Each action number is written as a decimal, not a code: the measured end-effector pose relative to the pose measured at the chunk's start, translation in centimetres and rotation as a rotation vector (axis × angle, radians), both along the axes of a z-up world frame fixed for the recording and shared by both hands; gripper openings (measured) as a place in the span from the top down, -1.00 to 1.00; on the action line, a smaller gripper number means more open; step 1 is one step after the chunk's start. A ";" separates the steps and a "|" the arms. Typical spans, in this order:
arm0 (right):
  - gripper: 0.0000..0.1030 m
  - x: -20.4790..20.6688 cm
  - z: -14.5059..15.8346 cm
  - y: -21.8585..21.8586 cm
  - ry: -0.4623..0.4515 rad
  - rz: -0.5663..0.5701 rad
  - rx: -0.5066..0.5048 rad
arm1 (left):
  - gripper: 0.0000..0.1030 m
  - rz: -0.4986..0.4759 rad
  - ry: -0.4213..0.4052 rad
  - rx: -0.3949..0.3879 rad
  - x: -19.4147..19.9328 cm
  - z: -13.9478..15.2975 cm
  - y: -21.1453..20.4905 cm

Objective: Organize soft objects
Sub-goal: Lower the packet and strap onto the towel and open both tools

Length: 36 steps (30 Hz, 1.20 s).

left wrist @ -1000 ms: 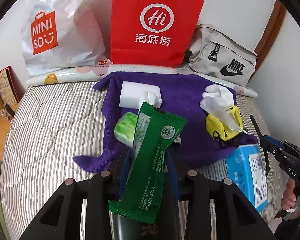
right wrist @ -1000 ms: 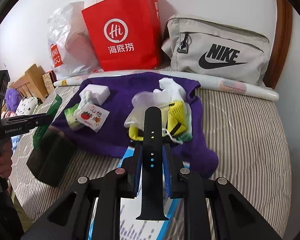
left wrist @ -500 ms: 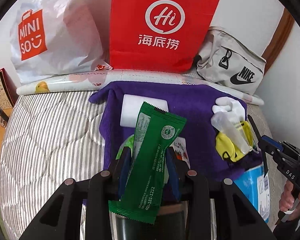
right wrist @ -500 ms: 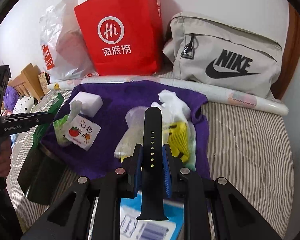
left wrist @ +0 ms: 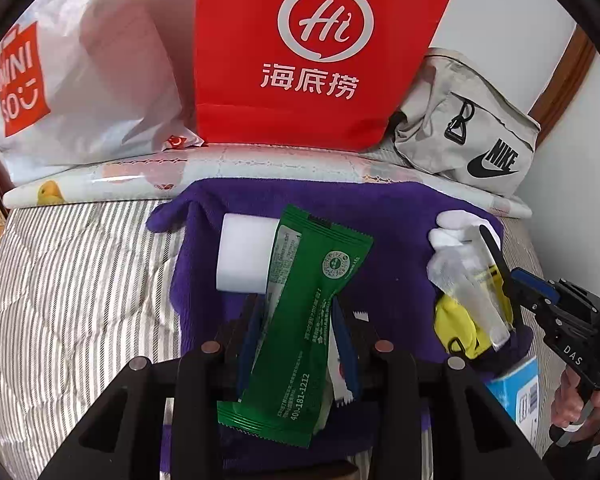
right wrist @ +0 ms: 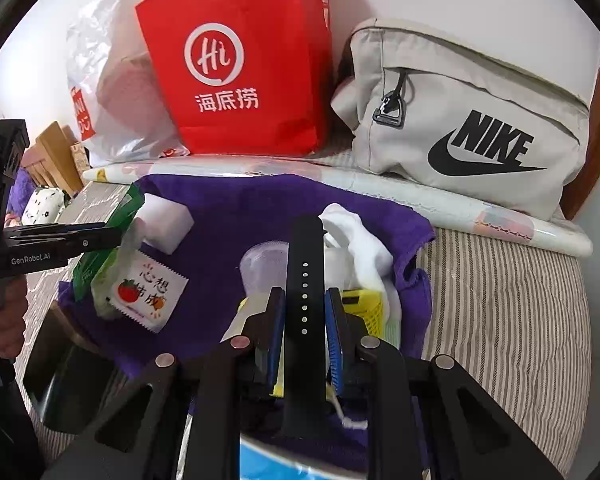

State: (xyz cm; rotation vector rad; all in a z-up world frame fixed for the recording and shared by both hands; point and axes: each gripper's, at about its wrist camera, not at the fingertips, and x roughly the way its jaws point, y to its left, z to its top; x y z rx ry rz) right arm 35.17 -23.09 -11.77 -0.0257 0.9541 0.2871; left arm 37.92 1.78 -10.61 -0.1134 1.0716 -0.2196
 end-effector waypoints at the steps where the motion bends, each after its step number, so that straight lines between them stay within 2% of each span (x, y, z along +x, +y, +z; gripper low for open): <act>1: 0.61 0.2 -0.2 0.1 0.004 0.000 -0.002 | 0.34 -0.002 0.003 0.002 0.2 -0.1 -0.1; 11: 0.61 2.2 -2.5 0.8 0.076 0.020 -0.012 | 0.29 -0.013 0.022 -0.009 1.5 -1.4 -0.8; 19: 0.60 2.5 -2.6 1.0 0.081 0.030 -0.009 | 0.26 -0.021 0.020 -0.024 1.6 -1.7 -0.8; 20: 0.60 2.4 -2.6 1.0 0.081 0.032 -0.008 | 0.23 -0.021 0.023 -0.025 1.6 -1.7 -0.8; 23: 0.59 2.2 -2.4 0.9 0.078 0.041 -0.009 | -0.05 -0.016 0.026 -0.010 1.5 -1.5 -0.8; 24: 0.58 2.1 -2.3 0.8 0.076 0.040 -0.006 | -0.07 -0.015 0.018 -0.011 1.4 -1.3 -0.8; 27: 0.37 1.9 -2.0 0.5 0.075 0.038 0.012 | -0.21 -0.016 0.015 -0.013 1.0 -0.8 -0.7; 32: 0.20 0.9 -0.8 0.3 0.046 0.026 0.016 | -0.27 -0.009 0.011 0.019 0.2 0.0 -0.6; 36: -0.07 -0.2 0.3 -0.2 0.024 -0.004 0.033 | -0.30 -0.012 0.017 0.038 -0.9 0.5 -0.7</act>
